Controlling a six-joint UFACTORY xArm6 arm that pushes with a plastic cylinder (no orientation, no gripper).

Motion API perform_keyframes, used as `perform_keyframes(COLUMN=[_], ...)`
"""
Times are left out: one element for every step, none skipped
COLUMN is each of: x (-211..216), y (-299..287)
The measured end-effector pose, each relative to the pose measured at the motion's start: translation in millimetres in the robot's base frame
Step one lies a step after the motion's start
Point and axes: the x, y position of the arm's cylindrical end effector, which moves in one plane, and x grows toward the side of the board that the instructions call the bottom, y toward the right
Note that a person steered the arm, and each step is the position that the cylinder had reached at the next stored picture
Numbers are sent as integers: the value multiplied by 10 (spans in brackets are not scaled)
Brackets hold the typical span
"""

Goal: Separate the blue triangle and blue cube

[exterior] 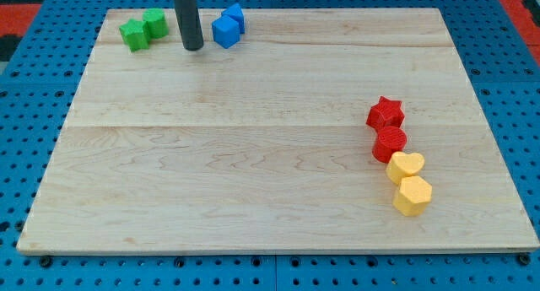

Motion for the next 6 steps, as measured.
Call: perform_keyframes(x=[-144, -266, -362, -329, -111, 117], y=[-1, 200, 233, 431, 907, 1345])
